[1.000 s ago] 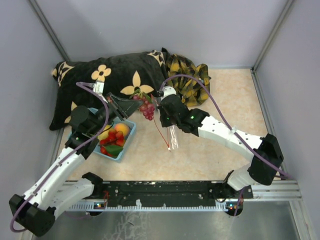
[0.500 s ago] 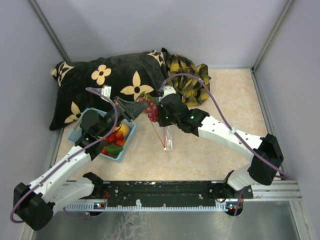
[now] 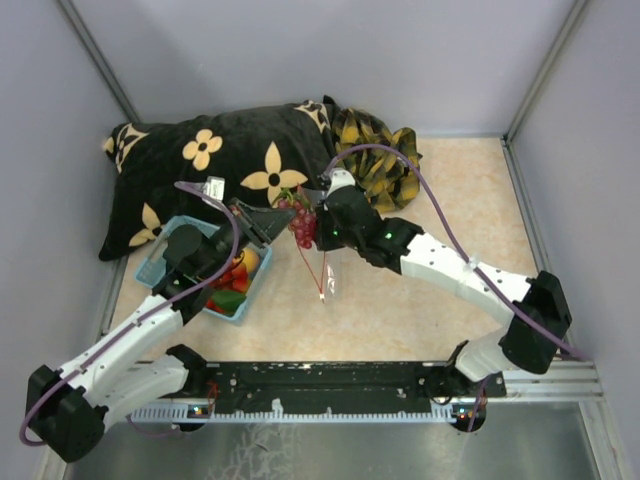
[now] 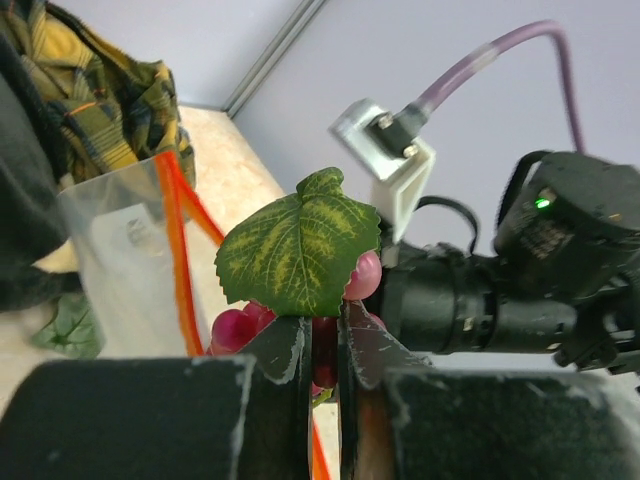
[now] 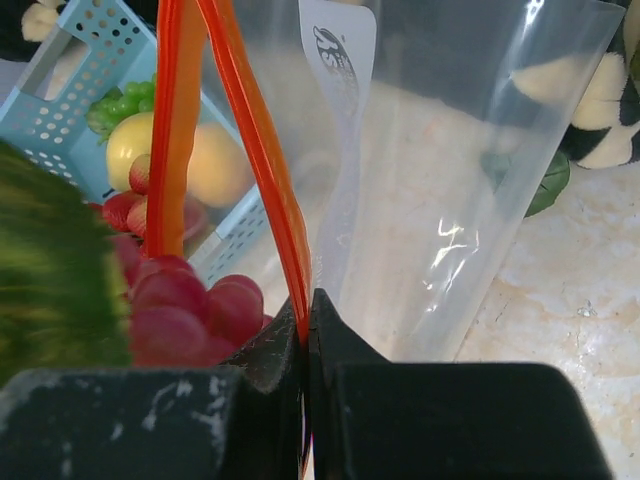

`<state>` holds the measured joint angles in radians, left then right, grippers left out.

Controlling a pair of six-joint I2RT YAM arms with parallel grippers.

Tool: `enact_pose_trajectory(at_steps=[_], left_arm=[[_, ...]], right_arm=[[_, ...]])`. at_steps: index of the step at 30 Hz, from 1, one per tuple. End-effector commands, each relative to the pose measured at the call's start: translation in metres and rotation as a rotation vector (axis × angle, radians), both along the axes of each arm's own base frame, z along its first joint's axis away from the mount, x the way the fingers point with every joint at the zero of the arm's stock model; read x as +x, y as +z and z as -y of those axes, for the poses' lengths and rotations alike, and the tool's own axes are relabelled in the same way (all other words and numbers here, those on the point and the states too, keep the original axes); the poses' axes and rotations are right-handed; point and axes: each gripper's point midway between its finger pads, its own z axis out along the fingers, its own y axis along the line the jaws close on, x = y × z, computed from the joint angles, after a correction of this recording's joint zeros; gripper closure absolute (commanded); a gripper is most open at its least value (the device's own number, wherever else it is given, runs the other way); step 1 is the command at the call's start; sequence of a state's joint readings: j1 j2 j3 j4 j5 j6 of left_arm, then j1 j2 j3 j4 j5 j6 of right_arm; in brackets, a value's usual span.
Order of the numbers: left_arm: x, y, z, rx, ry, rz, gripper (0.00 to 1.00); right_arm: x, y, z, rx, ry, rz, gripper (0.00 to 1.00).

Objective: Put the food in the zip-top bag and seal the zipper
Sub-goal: Place the fake fruit in the zipper food storage bag.

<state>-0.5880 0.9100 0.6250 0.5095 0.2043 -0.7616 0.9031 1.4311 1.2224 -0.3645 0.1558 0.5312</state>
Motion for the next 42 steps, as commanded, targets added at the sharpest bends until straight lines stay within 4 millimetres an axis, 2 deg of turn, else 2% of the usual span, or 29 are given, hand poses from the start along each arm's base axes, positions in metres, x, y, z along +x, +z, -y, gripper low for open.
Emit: enact_pose_trajectory(at_steps=[1,7,20,25,29,32,35,39,42], left_arm=[[0.001,-0.02,-0.002,0.092,0.029,-0.008,1.0],[0.004,-0.053,-0.001,0.215,0.037,-0.082,1.0],[0.006,-0.081,0.028,0.447,-0.076,-0.209,1.0],[0.019,-0.096,0.02,0.524,0.014,-0.32,1.0],[0.03,-0.104,0.012,0.556,0.084,-0.351,0.94],[0.034,-0.105,0.015,0.565,0.083,-0.358,0.91],[0.034,-0.097,0.026,0.533,0.043,-0.347,0.89],[0.031,-0.076,0.036,0.46,0.001,-0.311,0.82],[0.027,-0.057,0.034,0.413,-0.001,-0.274,0.78]], right_arm=[[0.001,0.038,-0.001,0.1,-0.022,0.076,1.0],[0.004,0.045,0.002,0.108,-0.038,0.099,1.0],[0.001,0.059,-0.002,0.148,0.005,0.146,1.0],[-0.002,0.063,-0.005,0.164,0.032,0.156,1.0],[-0.006,0.065,-0.006,0.178,0.051,0.158,1.0],[-0.009,0.066,-0.009,0.195,0.077,0.16,1.0],[-0.012,0.065,-0.011,0.207,0.09,0.158,1.0],[-0.013,0.06,-0.011,0.219,0.086,0.142,1.0],[-0.009,0.054,-0.004,0.212,0.037,0.14,1.0]])
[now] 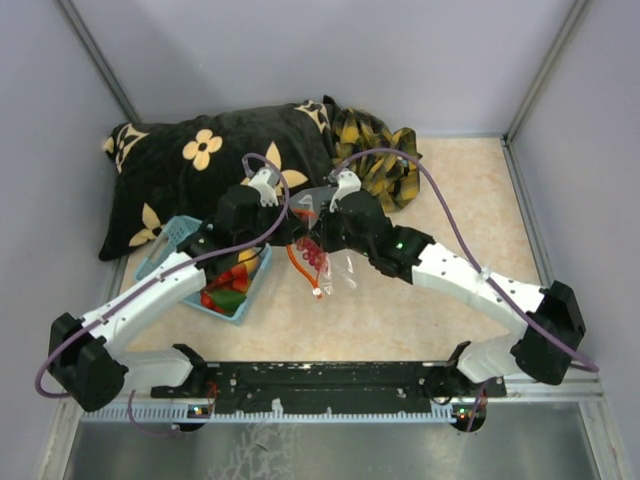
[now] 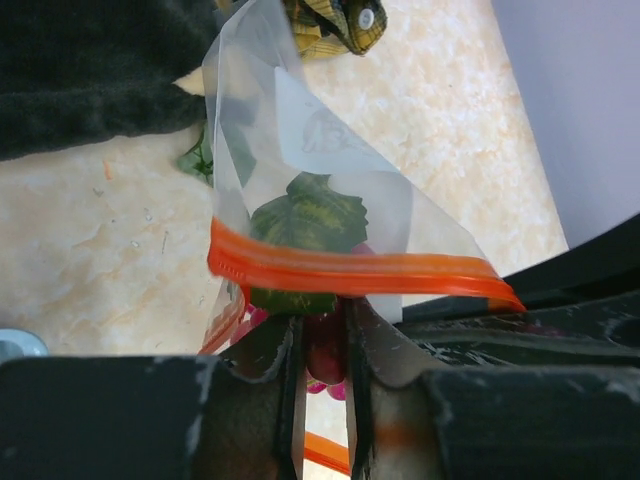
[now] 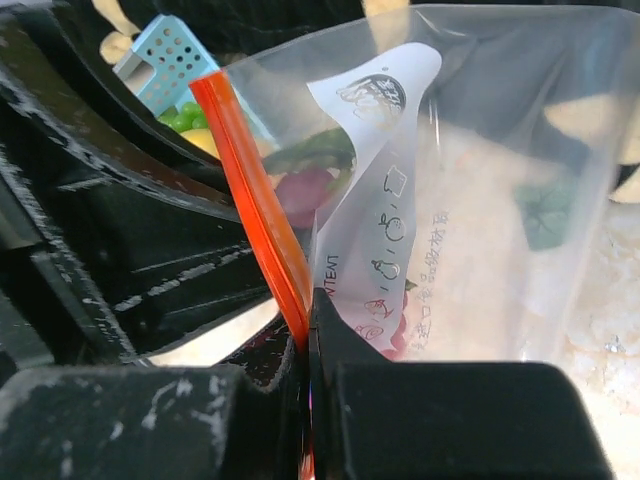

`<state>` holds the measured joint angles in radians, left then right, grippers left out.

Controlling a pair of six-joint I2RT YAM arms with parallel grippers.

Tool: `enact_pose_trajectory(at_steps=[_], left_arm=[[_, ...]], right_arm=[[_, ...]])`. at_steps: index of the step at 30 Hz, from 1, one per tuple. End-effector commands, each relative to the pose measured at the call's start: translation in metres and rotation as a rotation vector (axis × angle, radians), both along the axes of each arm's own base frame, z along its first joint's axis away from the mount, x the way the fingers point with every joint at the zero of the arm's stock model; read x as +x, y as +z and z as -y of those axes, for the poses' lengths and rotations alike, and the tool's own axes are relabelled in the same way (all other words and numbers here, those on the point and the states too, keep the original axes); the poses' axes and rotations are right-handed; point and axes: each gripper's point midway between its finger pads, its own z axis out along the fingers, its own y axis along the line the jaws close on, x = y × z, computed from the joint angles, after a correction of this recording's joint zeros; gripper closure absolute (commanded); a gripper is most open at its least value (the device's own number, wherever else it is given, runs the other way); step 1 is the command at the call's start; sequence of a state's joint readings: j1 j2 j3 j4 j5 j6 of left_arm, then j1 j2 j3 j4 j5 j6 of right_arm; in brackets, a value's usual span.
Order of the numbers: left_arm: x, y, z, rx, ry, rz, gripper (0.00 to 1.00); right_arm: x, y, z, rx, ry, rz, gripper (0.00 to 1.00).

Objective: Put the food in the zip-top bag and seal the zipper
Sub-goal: Place the fake fruit in the zipper food storage bag.

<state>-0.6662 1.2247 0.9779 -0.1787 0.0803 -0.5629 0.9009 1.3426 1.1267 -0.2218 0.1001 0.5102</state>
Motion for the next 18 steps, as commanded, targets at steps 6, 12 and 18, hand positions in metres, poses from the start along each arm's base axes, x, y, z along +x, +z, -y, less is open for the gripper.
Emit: enact_pose_trajectory(at_steps=[6,12,18], left_arm=[[-0.009,0.047,0.006,-0.151,-0.019,0.089,0.75],[-0.012,0.051,-0.002,-0.163,0.012,0.101,0.61],[-0.018,0.053,-0.01,-0.123,0.013,0.098,0.49]], right_arm=[[-0.013,0.037,-0.007,0.233,0.052,0.038,1.0],[-0.014,0.041,-0.009,0.278,0.069,0.022,1.0],[-0.013,0.039,-0.007,0.312,0.045,0.002,1.0]])
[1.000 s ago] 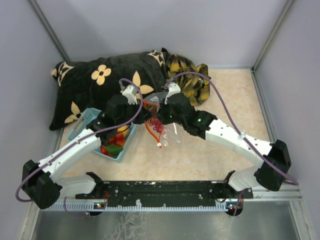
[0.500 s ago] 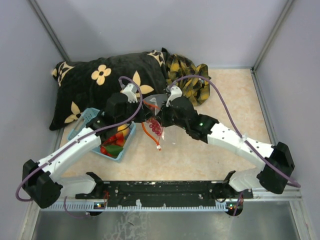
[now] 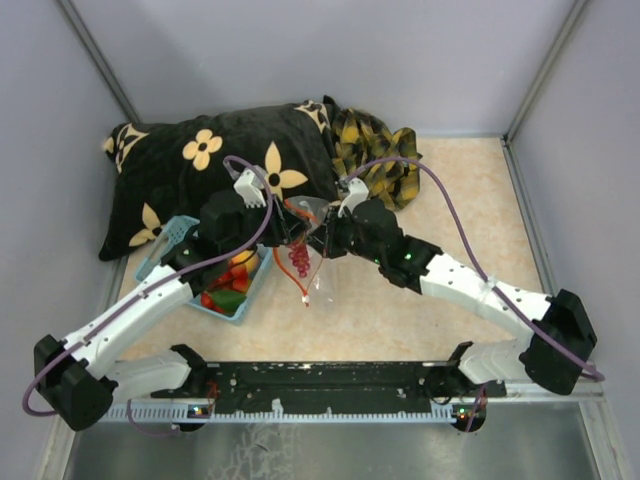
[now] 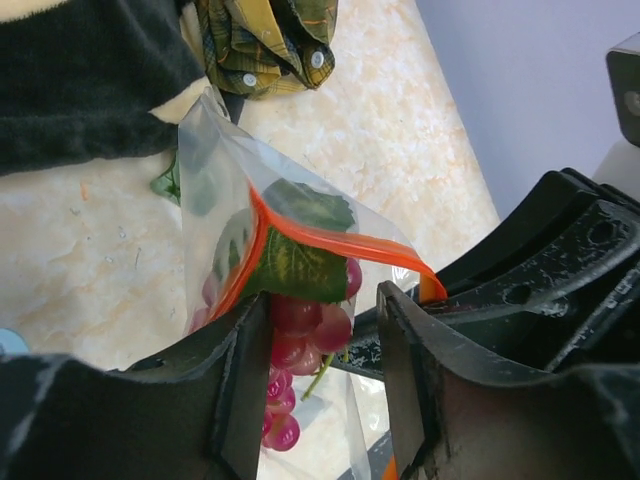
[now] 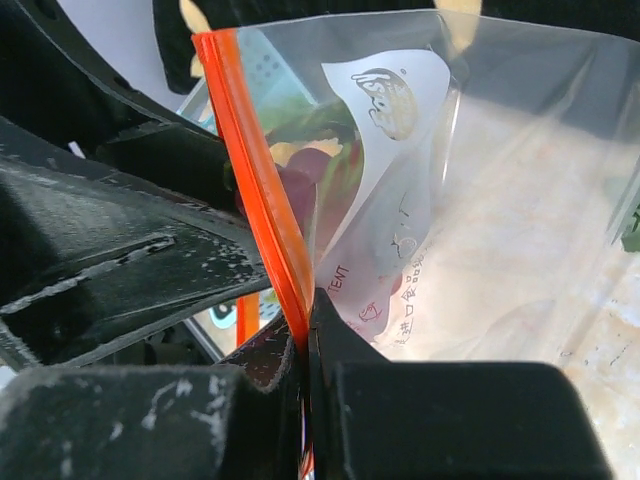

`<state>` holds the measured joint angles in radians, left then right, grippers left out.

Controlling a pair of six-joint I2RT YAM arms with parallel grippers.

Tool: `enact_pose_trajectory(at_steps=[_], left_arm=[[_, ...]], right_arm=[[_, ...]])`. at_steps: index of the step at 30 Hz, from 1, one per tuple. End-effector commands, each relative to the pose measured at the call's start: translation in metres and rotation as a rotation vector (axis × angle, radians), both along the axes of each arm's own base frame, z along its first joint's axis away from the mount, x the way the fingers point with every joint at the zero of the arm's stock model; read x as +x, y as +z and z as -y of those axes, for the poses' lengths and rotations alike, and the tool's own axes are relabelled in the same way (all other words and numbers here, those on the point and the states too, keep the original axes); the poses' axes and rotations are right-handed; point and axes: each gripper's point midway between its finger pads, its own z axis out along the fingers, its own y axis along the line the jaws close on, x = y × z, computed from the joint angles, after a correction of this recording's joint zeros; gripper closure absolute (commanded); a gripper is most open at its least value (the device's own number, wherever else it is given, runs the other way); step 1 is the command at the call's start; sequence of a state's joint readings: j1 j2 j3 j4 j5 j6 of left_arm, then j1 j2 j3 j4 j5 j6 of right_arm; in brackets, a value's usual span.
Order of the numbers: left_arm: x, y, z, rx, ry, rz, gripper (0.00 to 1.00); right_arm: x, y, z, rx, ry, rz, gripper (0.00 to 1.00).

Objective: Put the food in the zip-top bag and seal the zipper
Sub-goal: Place the fake fruit in the zipper food storage bag.

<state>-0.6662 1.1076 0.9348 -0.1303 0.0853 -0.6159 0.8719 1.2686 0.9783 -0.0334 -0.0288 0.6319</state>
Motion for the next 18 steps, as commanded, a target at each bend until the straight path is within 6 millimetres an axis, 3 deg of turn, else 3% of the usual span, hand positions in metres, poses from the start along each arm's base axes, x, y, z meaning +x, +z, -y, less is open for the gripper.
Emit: enact_pose_trajectory(at_steps=[1,6,10,14,18], left_arm=[[-0.007,0.02,-0.007,-0.005,0.005,0.041,0.46],[-0.018,0.039,-0.026,0.011,0.035,0.078,0.38],[-0.028,0.041,-0.041,0.05,0.059,0.064,0.34],[-0.033,0.012,-0.061,0.113,0.134,0.002,0.27],[-0.039,-0.027,-0.06,0.14,0.124,-0.084,0.27]], right_arm=[[0.003,0.032,0.0,0.117,-0.017,0.044,1.0],[0.009,0.02,0.006,0.124,-0.049,0.012,1.0],[0.01,0.019,0.005,0.137,-0.042,0.006,1.0],[0.011,0.019,0.005,0.145,-0.038,0.005,1.0],[0.011,0.019,0.006,0.155,-0.034,0.002,1.0]])
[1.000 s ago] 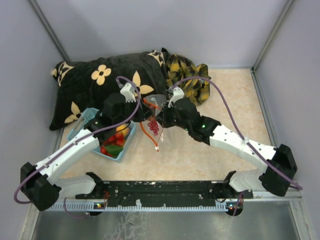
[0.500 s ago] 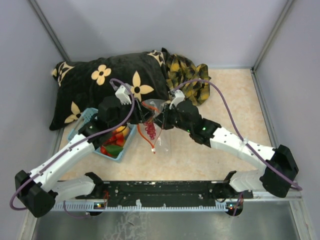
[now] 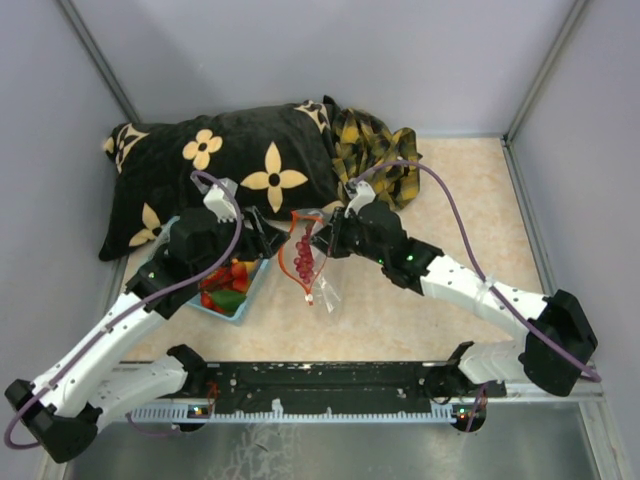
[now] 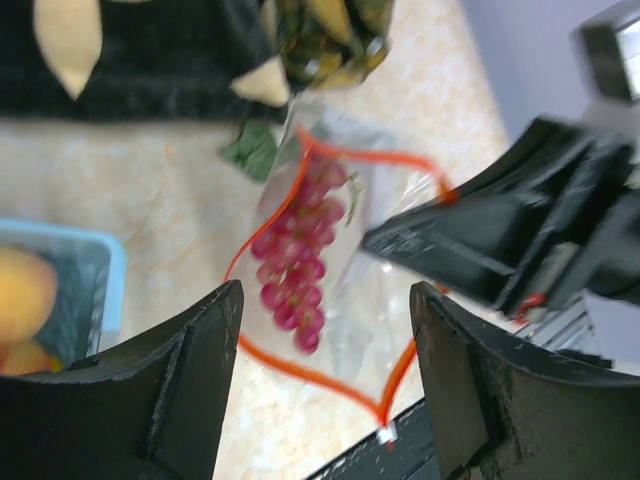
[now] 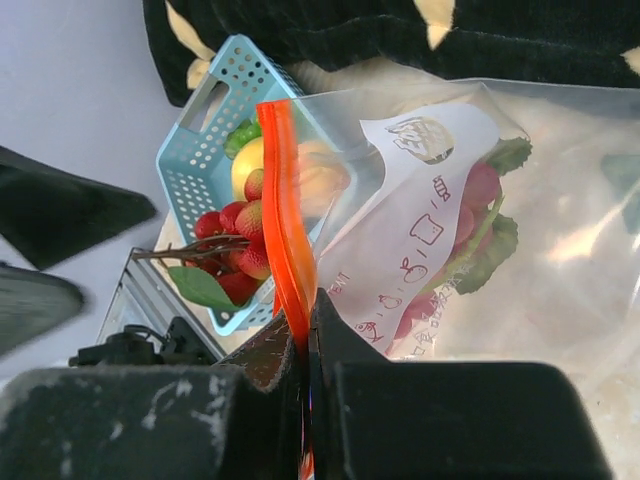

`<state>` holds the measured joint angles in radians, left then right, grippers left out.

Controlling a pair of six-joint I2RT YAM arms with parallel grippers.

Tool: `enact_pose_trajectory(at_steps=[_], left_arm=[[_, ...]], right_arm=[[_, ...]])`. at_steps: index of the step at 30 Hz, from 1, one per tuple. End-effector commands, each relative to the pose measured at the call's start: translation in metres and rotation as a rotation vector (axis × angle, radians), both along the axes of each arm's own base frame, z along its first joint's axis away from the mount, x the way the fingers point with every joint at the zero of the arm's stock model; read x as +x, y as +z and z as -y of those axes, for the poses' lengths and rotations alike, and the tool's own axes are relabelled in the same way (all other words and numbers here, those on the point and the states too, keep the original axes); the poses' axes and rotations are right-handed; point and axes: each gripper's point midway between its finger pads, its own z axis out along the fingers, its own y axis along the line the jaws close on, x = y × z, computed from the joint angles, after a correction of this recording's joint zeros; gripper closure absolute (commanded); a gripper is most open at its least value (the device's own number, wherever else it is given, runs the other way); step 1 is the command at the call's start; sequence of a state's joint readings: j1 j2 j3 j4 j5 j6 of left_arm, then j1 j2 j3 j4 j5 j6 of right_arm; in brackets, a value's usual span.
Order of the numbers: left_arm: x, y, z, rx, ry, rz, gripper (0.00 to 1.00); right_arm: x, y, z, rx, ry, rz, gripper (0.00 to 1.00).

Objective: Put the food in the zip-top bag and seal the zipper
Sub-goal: Place the fake fruit in the zipper food storage bag.

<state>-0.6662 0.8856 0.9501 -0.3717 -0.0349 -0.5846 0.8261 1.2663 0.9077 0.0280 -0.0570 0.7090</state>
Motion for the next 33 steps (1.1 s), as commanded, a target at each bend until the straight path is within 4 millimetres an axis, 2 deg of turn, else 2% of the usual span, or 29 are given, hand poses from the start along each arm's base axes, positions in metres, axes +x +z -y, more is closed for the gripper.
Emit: enact_pose_trajectory(at_steps=[1,6,9,11,15,18,21,25,27,30,33], left_arm=[[-0.006,-0.06,-0.005,0.083,0.019,-0.143,0.27],[0.004,-0.081,0.001,0.124,0.017,-0.171,0.3],[0.01,-0.098,0.001,0.165,0.034,-0.207,0.37],[0.011,-0.103,0.003,0.174,0.026,-0.221,0.47],[0.012,-0.097,0.012,0.161,-0.021,-0.193,0.68],[0.016,-0.086,0.01,0.172,-0.016,-0.162,0.89],[0.022,-0.065,0.004,0.204,0.008,-0.124,1.0],[0.029,-0.019,-0.002,0.246,0.021,-0.062,1.0],[0.033,-0.003,-0.003,0.276,0.019,-0.048,1.0],[0.039,0.012,-0.001,0.295,0.012,-0.026,1.0],[0.042,0.015,0.004,0.294,-0.004,-0.022,1.0]], right_arm=[[0.004,0.035,-0.003,0.107,0.006,0.072,1.0],[0.002,0.035,-0.006,0.114,0.023,0.068,1.0],[0.0,0.036,-0.006,0.117,0.029,0.068,1.0],[0.0,0.036,-0.004,0.116,0.027,0.071,1.0],[0.001,0.031,-0.001,0.093,0.018,0.065,1.0],[0.003,0.028,0.003,0.067,0.009,0.061,1.0],[0.009,0.024,0.015,-0.018,-0.031,0.065,1.0],[0.02,0.025,0.041,-0.197,-0.101,0.104,1.0],[0.026,0.037,0.054,-0.279,-0.134,0.134,1.0],[0.031,0.049,0.075,-0.404,-0.171,0.165,1.0],[0.034,0.059,0.097,-0.51,-0.221,0.19,1.0]])
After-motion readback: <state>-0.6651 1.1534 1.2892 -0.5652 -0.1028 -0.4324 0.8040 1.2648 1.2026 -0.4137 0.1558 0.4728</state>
